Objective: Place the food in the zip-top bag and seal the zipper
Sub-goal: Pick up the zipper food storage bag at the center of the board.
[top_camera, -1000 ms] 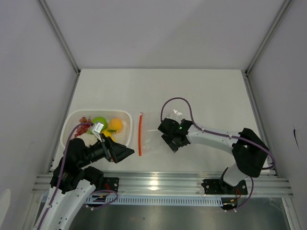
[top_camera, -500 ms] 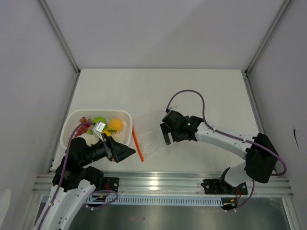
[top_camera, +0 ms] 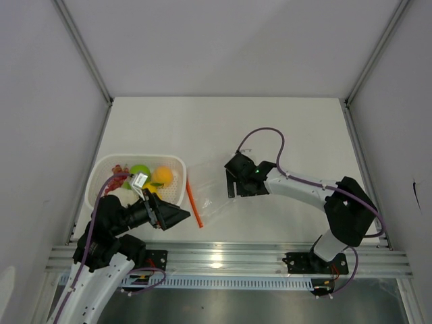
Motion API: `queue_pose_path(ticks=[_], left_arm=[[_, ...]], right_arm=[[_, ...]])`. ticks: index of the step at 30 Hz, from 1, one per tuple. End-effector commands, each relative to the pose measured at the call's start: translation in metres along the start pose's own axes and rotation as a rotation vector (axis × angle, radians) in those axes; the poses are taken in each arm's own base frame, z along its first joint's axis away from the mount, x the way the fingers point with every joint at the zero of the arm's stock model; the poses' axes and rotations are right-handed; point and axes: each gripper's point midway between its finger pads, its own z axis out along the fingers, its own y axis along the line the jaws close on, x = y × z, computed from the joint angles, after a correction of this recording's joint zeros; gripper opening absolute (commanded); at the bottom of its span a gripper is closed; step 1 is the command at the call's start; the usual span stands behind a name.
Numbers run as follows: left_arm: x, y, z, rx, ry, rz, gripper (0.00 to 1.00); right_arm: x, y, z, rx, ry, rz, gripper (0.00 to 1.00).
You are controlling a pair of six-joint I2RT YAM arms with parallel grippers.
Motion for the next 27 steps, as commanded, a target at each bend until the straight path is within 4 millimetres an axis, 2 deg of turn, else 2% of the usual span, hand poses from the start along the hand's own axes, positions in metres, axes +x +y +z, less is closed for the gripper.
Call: queue_pose_path(ticks=[1, 6, 10, 14, 16, 18, 19, 23, 24, 26, 27], left_arm=[[-0.001, -0.008, 0.000, 0.033, 0.009, -0.007, 0.99], [-0.002, -0.009, -0.002, 0.030, 0.001, 0.000, 0.99], [0.000, -0.008, -0.001, 0.034, 0.008, -0.003, 0.99], [0.001, -0.005, 0.002, 0.034, 0.017, -0.011, 1.00], [0.000, -0.006, 0.002, 0.035, 0.016, -0.008, 1.00], [0.001, -0.005, 0.003, 0.035, 0.018, -0.009, 0.99], [0.001, -0.005, 0.003, 0.035, 0.021, -0.011, 1.00], [0.000, -0.004, 0.004, 0.030, 0.017, -0.014, 1.00], [0.000, -0.004, 0.004, 0.030, 0.017, -0.013, 0.99], [0.000, -0.005, 0.003, 0.032, 0.013, -0.011, 0.99], [0.000, -0.004, 0.004, 0.029, 0.012, -0.014, 0.99]], right_arm=[[-0.002, -0.009, 0.013, 0.028, -0.008, 0.081, 0.84], [0.007, -0.054, 0.018, 0.206, 0.027, 0.085, 0.81], [0.008, -0.104, 0.016, 0.331, 0.053, 0.143, 0.82], [-0.001, -0.146, 0.000, 0.437, 0.027, 0.171, 0.82], [-0.012, -0.156, -0.012, 0.449, -0.010, 0.178, 0.83], [-0.026, -0.156, -0.024, 0.441, -0.055, 0.144, 0.84], [-0.035, -0.150, -0.034, 0.411, -0.093, 0.128, 0.86], [-0.050, -0.089, -0.059, 0.261, -0.215, -0.087, 0.92], [-0.043, -0.063, -0.064, 0.203, -0.230, -0.164, 0.93], [-0.031, -0.034, -0.064, 0.110, -0.218, -0.260, 0.91], [-0.017, -0.014, -0.065, 0.061, -0.208, -0.325, 0.87]])
